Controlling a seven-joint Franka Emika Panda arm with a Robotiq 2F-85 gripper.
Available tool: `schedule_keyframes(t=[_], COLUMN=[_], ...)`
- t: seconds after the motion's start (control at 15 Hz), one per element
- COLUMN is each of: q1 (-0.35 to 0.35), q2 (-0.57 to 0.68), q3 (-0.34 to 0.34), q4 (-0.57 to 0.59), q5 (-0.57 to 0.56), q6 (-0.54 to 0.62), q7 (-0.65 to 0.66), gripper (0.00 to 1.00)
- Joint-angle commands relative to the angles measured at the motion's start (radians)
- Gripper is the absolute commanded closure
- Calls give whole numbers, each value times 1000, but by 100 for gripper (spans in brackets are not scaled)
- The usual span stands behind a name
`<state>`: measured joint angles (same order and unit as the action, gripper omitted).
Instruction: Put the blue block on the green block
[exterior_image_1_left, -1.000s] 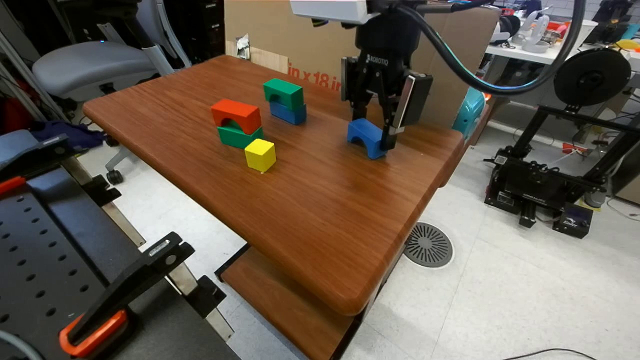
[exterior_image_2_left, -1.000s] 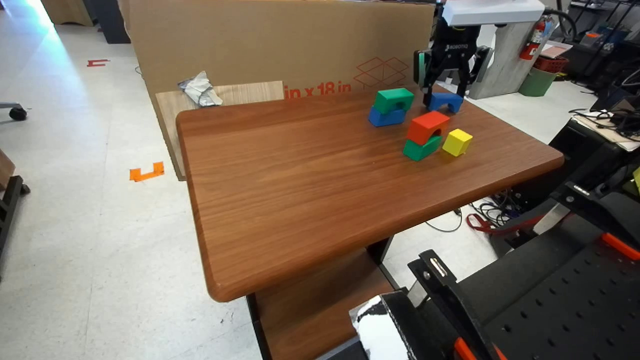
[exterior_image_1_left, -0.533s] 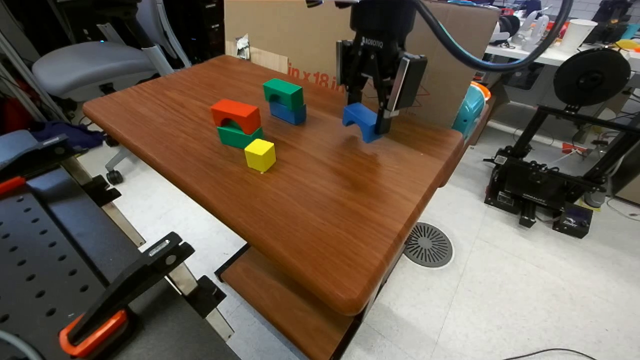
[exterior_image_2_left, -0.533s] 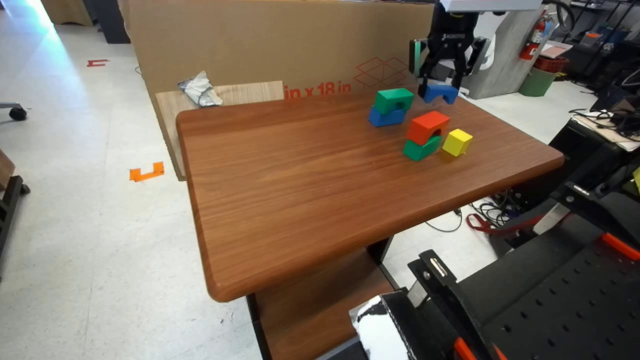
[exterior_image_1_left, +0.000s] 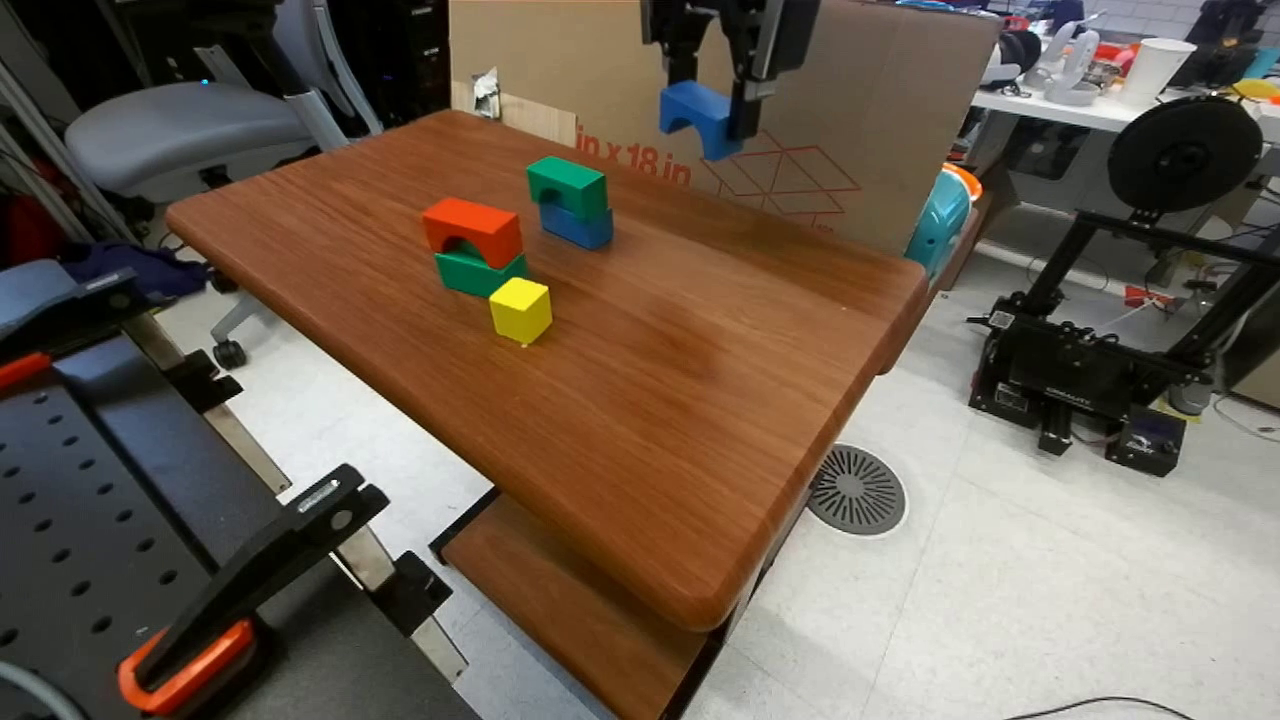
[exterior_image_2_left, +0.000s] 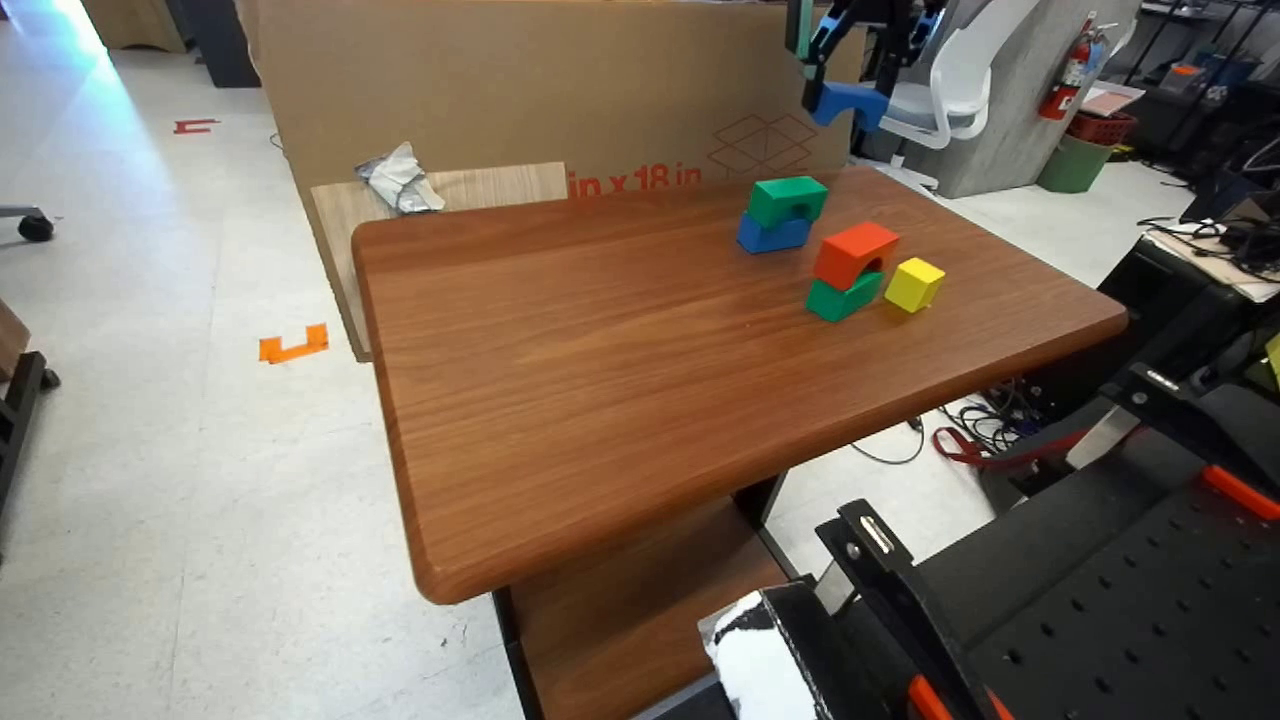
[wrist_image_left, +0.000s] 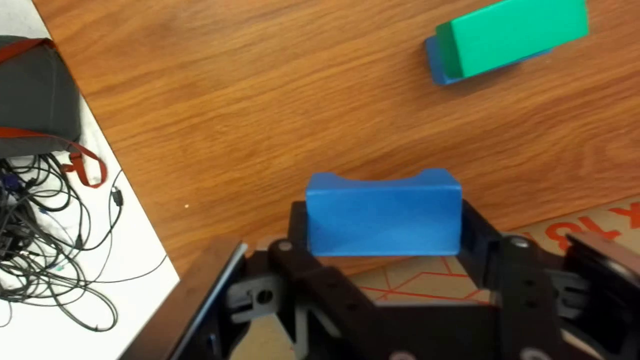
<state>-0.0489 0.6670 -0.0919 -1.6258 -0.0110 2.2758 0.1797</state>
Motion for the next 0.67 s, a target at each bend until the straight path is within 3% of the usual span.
schedule_keyframes(t=[0.0,0.6], q1=[36,95], q2=[-41,-47], q3=[22,52], q4=[-39,-52], q5=[-11,-40], q6=[5,-39], q7=[-21,-73], gripper=[55,55])
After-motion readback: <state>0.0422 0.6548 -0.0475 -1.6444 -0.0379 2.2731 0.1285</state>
